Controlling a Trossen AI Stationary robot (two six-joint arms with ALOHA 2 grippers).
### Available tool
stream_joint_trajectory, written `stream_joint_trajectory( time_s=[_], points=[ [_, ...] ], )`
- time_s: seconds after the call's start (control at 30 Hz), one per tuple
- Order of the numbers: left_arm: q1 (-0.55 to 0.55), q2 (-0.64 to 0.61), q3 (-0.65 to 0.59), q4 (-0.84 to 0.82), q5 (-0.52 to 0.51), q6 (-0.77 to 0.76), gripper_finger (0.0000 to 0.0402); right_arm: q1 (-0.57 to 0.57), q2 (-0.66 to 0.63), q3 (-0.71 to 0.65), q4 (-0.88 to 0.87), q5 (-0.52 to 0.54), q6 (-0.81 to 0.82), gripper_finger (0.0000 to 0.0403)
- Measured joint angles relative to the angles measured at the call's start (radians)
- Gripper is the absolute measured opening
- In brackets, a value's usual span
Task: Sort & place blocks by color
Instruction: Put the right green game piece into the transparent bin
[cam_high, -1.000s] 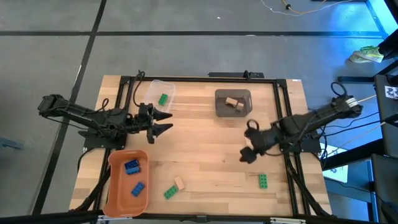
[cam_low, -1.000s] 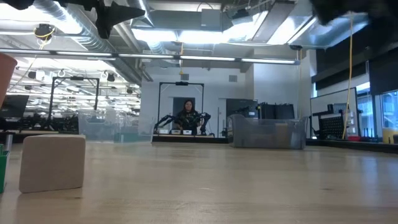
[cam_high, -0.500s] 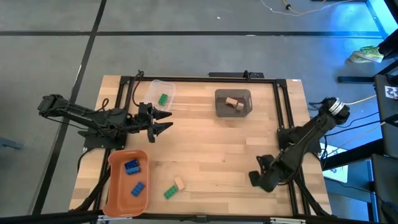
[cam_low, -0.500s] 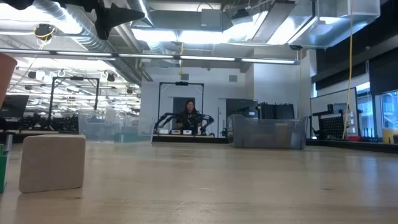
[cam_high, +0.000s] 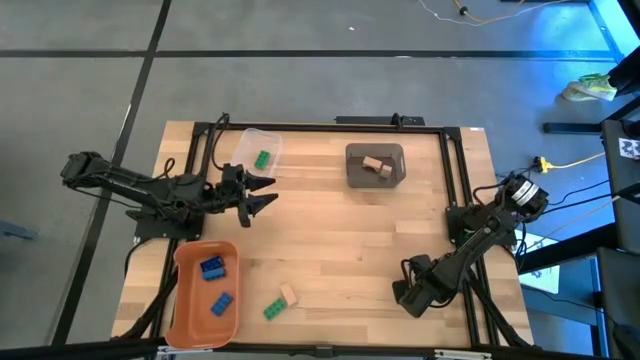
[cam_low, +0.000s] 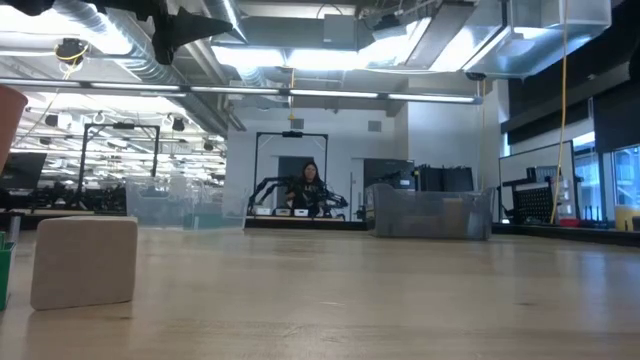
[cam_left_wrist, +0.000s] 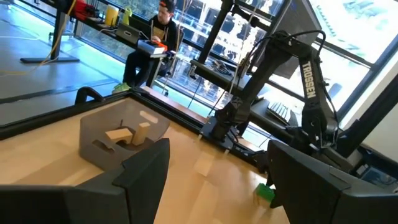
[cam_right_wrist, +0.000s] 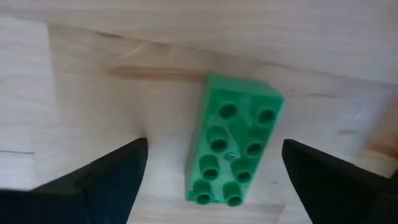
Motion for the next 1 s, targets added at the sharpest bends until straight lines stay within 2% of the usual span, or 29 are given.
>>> stream_joint_trajectory(
  time_s=[0.1,0.17,0.23,0.37,0.4,0.53,0.63,0.73,0.8,0.9,1.0],
  points=[
    [0.0,0.0,0.0,0.0,0.0,0.0,0.0261,0.0,0.008,0.0,0.015,0.0,-0.001,0.0348],
    [0.0,0.0,0.0,0.0,-0.002,0.0,0.0261,-0.001,0.012,0.0,0.02,0.001,-0.001,0.0316],
    [0.0,0.0,0.0,0.0,-0.004,0.0,0.0261,-0.001,0.012,-0.01,0.04,0.006,-0.002,0.0269],
    [0.0,0.0,0.0,0.001,-0.007,0.0,0.0261,-0.002,-0.002,-0.031,0.066,0.015,-0.032,0.0144],
    [0.0,0.0,0.0,0.001,-0.008,0.0,0.0261,-0.001,-0.008,-0.032,0.062,0.023,-0.056,0.0135],
    [0.0,0.0,0.0,0.021,0.002,-0.047,0.0261,-0.017,-0.049,-0.039,0.035,0.119,-0.158,0.014],
    [0.0,0.0,0.0,0.037,0.038,-0.118,0.0261,-0.056,-0.114,-0.037,0.058,0.264,-0.279,0.014],
    [0.0,0.0,0.0,0.037,0.035,-0.158,0.0261,-0.127,-0.192,-0.037,0.117,0.426,-0.48,0.014],
    [0.0,0.002,0.0,0.038,0.037,-0.159,0.0261,-0.196,-0.24,-0.037,0.19,0.496,-0.65,0.014],
    [0.005,0.026,0.01,0.03,0.039,-0.164,0.0261,-0.313,-0.282,-0.037,0.344,0.495,-0.929,0.014],
    [0.035,0.072,0.043,0.039,0.038,-0.276,0.0261,-0.425,-0.292,-0.024,0.492,0.45,-1.179,0.014]
  ],
)
